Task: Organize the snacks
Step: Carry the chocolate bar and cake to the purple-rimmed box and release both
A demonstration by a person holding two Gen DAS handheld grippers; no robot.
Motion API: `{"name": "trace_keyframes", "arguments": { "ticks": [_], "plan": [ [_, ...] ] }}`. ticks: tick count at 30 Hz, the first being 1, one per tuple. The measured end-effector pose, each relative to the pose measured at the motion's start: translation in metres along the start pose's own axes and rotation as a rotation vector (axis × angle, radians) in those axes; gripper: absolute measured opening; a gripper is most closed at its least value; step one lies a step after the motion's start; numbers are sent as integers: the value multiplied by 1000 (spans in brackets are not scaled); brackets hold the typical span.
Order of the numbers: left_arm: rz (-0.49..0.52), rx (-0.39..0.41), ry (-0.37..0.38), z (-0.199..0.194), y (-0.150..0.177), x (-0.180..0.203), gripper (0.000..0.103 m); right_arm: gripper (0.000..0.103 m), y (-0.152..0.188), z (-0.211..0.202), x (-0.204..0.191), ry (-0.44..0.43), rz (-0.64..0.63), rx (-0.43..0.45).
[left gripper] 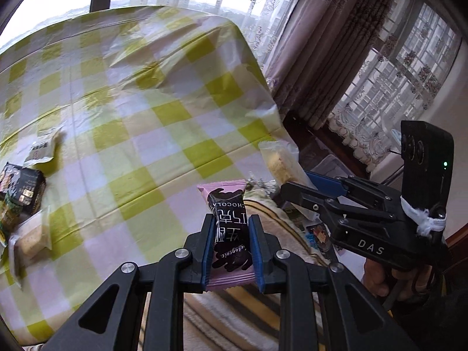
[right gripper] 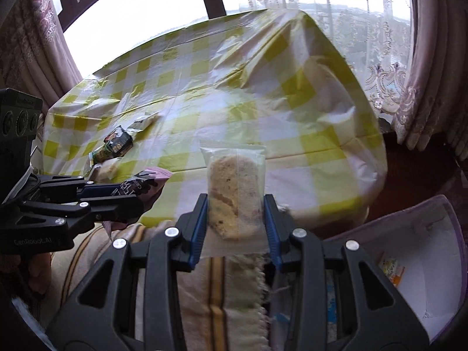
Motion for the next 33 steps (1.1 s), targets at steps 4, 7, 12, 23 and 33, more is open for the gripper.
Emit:
{"name": "trace_keyframes", "arguments": {
  "ticks": [4, 7, 12, 23, 33],
  "plan": [
    [56, -28, 48, 16, -2, 34, 24, 41, 7, -18, 52, 71, 66, 11],
    [98, -49, 77, 26, -2, 58, 24, 41, 15, -30, 88, 126, 112, 18],
    [163, -80, 118, 38, 1, 92, 24, 41, 26, -49, 135, 201, 180, 26],
    [207, -158, 190, 51, 12, 120, 31, 71, 25, -83, 181, 317, 240, 71],
    [112, -105, 136, 34, 2, 72, 31, 71, 14, -64, 136, 251, 157, 49]
  ]
}}
Point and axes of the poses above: each gripper's, at about its wrist camera, not at the fingertips, and z roughly the way its jaws point, x to its right, y to its underside, the point moved 9 cm from there along z, roughly the way its jaws point, and after that the axes turned 1 degree about -x, right-handed, at the moved point
